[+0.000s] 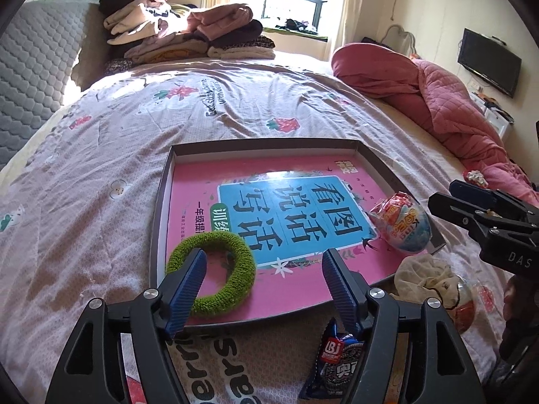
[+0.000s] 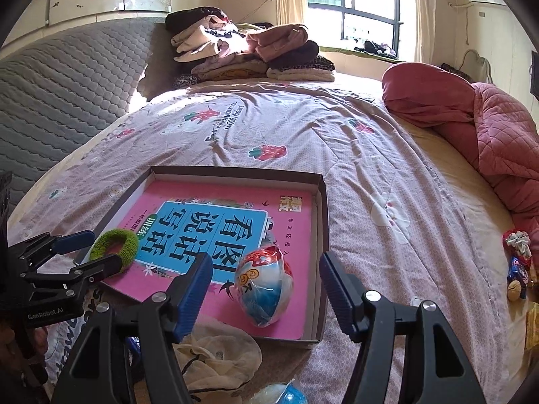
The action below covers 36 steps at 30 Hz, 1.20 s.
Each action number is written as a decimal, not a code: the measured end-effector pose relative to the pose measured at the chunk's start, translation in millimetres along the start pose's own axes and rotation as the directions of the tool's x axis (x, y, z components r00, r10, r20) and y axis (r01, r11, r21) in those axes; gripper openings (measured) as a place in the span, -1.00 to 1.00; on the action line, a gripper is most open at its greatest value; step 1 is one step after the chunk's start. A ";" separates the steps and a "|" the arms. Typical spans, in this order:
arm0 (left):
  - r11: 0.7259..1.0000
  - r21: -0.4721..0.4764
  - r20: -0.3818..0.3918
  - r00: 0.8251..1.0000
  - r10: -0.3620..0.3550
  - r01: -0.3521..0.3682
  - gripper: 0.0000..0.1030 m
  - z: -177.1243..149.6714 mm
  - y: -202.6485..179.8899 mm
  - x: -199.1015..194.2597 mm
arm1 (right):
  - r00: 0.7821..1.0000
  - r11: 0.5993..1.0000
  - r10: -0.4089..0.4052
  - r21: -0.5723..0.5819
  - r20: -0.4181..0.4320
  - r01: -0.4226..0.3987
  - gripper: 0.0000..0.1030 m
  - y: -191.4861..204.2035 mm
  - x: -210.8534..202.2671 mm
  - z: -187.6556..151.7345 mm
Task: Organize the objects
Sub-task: 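Lower the ring onto the pink book and open the left tool while the right releases the egg toy, then withdraw both tools from the tray back toward the loose items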
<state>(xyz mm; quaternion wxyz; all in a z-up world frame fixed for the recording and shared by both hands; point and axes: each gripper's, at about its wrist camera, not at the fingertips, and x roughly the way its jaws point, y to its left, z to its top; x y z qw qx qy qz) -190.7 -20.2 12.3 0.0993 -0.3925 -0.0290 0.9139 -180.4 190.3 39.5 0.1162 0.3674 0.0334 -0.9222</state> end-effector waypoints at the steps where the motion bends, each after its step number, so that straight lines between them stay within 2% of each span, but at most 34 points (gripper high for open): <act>1: 1.000 0.002 0.005 1.000 0.002 -0.002 0.41 0.3 -1.2 -3.9 | 1.000 1.000 0.001 -0.002 0.005 -0.001 0.27 1.2 -2.9 -0.1; 9: 1.000 0.007 0.051 0.999 0.016 -0.016 0.41 -2.7 -7.8 -35.2 | 0.999 1.000 0.010 0.004 0.041 -0.010 0.27 6.5 -29.1 -4.4; 18: 0.999 0.047 0.082 0.997 0.015 -0.019 0.41 -24.9 -25.4 -66.5 | 0.998 1.000 0.008 -0.004 0.066 -0.007 0.27 11.4 -56.6 -25.2; 27: 0.999 0.029 0.057 0.998 0.010 -0.012 0.41 -64.0 -21.1 -83.0 | 0.996 0.999 -0.002 0.032 0.088 -0.001 0.27 1.8 -79.2 -50.6; 36: 1.000 0.020 0.028 1.000 -0.003 0.002 0.41 -86.8 -19.6 -89.3 | 0.998 0.998 -0.021 0.055 0.061 0.017 0.27 -6.5 -86.3 -70.6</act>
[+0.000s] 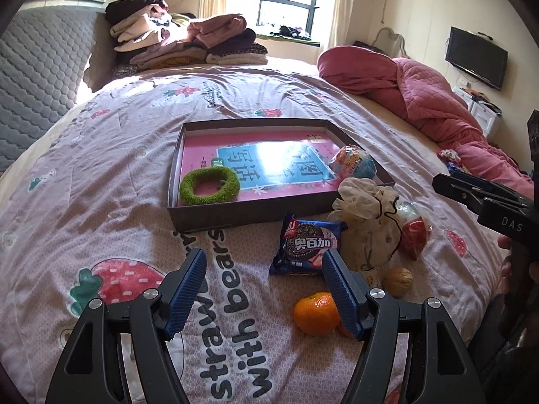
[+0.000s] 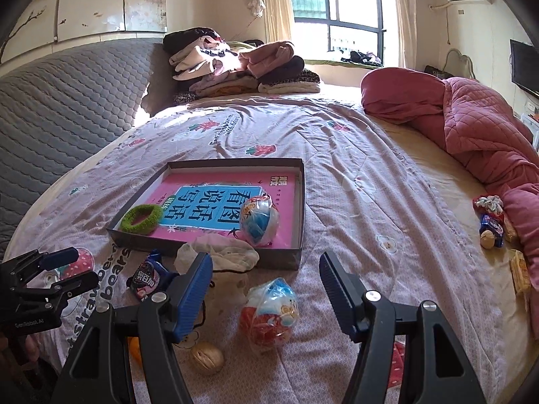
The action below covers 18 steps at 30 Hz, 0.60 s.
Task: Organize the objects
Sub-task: 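Withdraw both tools from the tray back toward the loose items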
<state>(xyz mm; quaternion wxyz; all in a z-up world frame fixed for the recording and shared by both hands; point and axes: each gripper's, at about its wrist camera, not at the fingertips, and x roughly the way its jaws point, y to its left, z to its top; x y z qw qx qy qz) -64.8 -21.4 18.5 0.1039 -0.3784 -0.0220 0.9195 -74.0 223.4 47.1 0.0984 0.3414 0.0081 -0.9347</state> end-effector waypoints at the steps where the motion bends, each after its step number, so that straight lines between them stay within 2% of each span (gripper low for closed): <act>1: 1.000 0.002 -0.002 1.000 0.000 0.000 0.41 -2.1 -0.6 -1.2 | 1.000 1.000 -0.002 0.002 -0.005 0.002 0.27 -1.3 -0.3 -1.9; 18: 0.997 0.069 -0.019 1.000 -0.017 0.018 0.41 -25.7 -14.4 -13.4 | 0.998 1.000 -0.021 -0.008 -0.059 0.020 0.27 2.4 -9.3 -35.9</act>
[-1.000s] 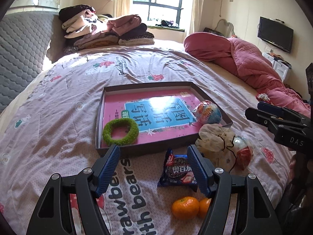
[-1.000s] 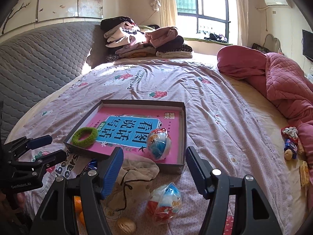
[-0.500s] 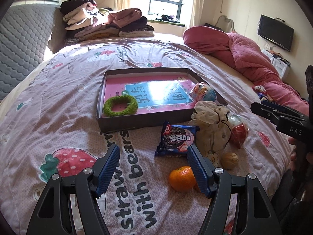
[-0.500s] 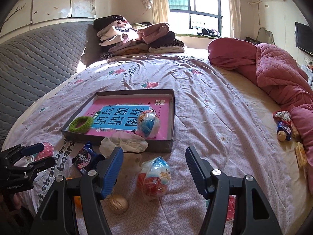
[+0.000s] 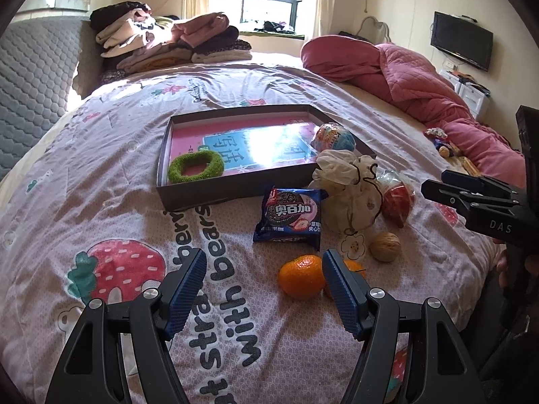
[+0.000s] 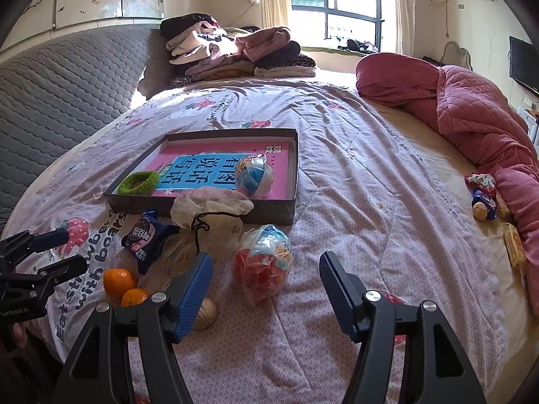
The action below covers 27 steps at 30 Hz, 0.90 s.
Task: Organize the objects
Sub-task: 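Withdraw both tools from the tray back toward the loose items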
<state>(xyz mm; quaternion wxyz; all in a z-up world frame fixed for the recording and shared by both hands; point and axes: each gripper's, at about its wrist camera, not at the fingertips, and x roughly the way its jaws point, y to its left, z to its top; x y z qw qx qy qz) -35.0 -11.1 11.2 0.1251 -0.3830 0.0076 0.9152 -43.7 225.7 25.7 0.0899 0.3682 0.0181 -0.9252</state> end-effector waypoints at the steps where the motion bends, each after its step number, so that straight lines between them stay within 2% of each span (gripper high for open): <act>1: 1.000 0.001 -0.001 1.000 -0.001 0.001 0.41 -1.2 -0.4 -0.2 | 1.000 1.000 0.002 -0.002 0.000 -0.002 0.27 0.8 -1.1 -1.3; 20: 0.995 0.101 -0.091 0.996 0.011 -0.002 0.41 -32.7 -20.3 21.2 | 0.999 1.000 0.008 -0.012 -0.032 -0.009 0.27 7.4 -0.5 -14.2; 27: 0.994 0.111 -0.090 0.996 0.018 -0.008 0.41 -35.5 -19.6 32.8 | 0.999 1.000 0.012 -0.007 -0.045 -0.012 0.27 8.1 8.7 -15.2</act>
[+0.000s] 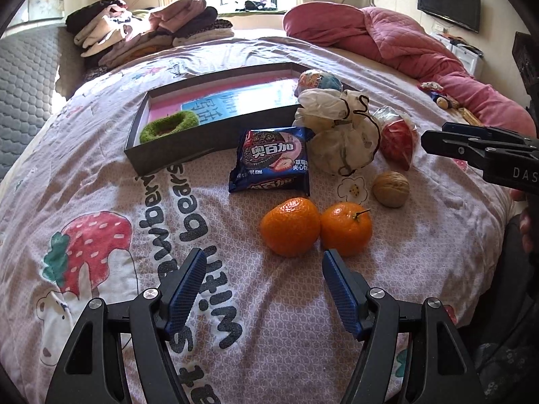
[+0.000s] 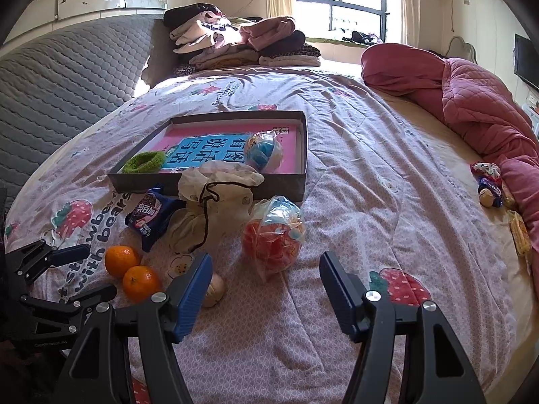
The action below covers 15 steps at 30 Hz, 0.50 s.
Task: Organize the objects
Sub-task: 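Withdraw both tools from the tray back toward the loose items, then grasp a tangerine with the left tool while the right tool reaches for the red-ball bag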
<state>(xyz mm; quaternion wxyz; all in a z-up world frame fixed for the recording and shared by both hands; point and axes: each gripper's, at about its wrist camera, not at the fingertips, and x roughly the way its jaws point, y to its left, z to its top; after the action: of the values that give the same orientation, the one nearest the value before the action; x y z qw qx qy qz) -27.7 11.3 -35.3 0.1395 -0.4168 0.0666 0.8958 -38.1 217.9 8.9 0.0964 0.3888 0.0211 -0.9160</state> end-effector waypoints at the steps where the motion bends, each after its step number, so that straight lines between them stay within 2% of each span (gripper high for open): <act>1: 1.000 0.004 0.000 1.000 0.003 -0.003 0.41 0.8 -0.4 1.3 | 1.000 1.000 0.001 -0.001 0.001 -0.001 0.27 0.2 1.1 0.2; 7: 1.000 0.013 0.009 1.000 0.006 -0.006 0.41 2.5 -2.1 8.0 | 1.000 1.000 -0.010 -0.006 0.000 0.010 0.27 0.7 9.7 0.8; 15: 1.000 -0.001 0.043 0.999 -0.023 0.023 0.39 9.6 2.1 10.7 | 1.000 1.000 -0.021 -0.012 -0.021 0.020 0.27 -2.0 25.5 0.3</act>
<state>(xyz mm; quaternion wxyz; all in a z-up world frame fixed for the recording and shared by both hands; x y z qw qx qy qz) -41.9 13.6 -37.3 0.1511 -0.3984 0.0581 0.9028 -56.0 215.7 -9.2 0.0891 0.3976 0.0313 -0.9127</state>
